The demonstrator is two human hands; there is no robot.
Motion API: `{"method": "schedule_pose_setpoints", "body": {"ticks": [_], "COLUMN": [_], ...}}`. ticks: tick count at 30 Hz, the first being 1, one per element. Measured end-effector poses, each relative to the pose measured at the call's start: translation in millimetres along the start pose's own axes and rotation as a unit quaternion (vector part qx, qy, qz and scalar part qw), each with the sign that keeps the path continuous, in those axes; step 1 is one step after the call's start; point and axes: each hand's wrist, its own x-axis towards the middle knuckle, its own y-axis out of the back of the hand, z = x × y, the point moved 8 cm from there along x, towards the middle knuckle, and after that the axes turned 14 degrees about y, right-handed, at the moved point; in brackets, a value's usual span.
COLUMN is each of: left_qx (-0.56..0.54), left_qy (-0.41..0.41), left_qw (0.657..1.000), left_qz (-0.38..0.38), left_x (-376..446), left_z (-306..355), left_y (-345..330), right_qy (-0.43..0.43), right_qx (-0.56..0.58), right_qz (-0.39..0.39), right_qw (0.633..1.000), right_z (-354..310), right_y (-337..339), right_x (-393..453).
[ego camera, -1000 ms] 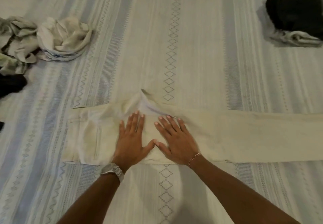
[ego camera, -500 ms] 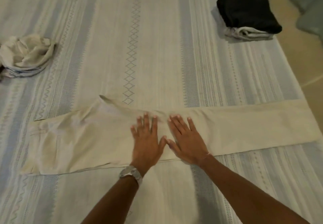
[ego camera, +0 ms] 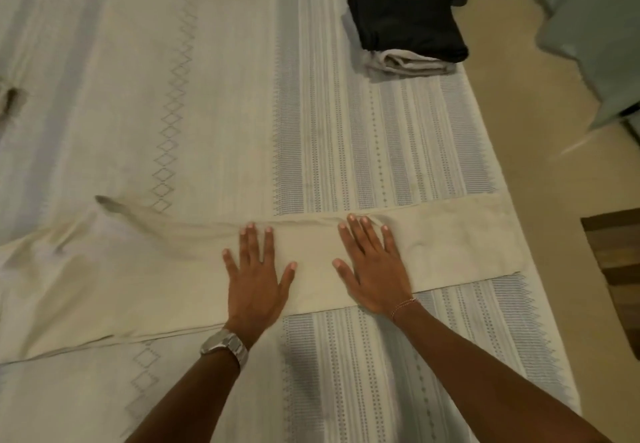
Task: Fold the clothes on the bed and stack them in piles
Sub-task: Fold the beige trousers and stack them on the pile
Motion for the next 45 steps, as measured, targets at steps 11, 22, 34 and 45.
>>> {"method": "schedule_pose_setpoints", "body": {"ticks": [11,22,34,45], "left_qx": [0.028,0.034,-0.011,0.018], "left_qy": [-0.005,-0.098,-0.191,-0.308], "left_qw": [0.999,0.994,0.971,0.945], "left_qz": [0.017,0.034,0.14,0.113], "left_x": [1,3,16,-18], "left_z": [52,196,215,216], "left_y": [-8,-8,23,2], "right_qy": [-0.122,-0.152,-0.3,-0.401], "right_qx": [-0.03,-0.05,0.346,0.199], "right_qz": [0.02,0.079,0.013,0.11], "right_qw": [0.992,0.984,0.889,0.887], "right_z": [170,192,288,266], "right_y": [44,72,99,104], "right_x": [-85,-82,-73,-100]}}
